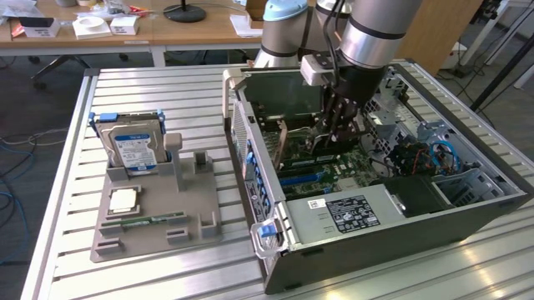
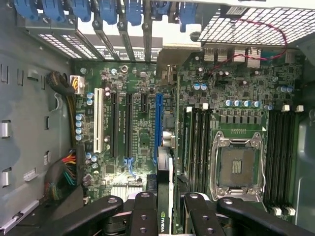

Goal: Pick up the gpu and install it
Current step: 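Insert the gpu into the slot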

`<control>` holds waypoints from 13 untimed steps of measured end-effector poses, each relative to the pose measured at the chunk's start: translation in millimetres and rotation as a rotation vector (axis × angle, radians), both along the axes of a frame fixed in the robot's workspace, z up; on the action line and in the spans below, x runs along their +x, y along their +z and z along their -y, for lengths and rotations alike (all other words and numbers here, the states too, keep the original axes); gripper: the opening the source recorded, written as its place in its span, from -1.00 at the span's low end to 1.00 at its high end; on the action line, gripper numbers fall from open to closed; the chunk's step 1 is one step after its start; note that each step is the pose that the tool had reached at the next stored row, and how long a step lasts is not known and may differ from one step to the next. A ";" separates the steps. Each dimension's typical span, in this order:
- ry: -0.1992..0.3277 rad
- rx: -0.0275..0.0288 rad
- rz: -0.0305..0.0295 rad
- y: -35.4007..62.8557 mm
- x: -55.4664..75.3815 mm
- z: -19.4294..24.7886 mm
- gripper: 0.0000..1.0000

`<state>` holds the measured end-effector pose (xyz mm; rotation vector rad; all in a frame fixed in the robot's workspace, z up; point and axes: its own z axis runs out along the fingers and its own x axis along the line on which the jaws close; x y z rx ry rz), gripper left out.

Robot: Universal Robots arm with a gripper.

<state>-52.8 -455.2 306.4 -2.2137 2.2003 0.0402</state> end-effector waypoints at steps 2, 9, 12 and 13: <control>0.000 -0.0001 0.0000 -2.3 0.0 0.4 -0.48; 0.000 0.0000 0.0000 -9.2 0.0 1.3 -0.48; 0.000 0.0000 0.0000 -12.1 0.0 1.5 -0.48; 0.000 0.0000 0.0000 -12.7 0.0 1.5 -0.48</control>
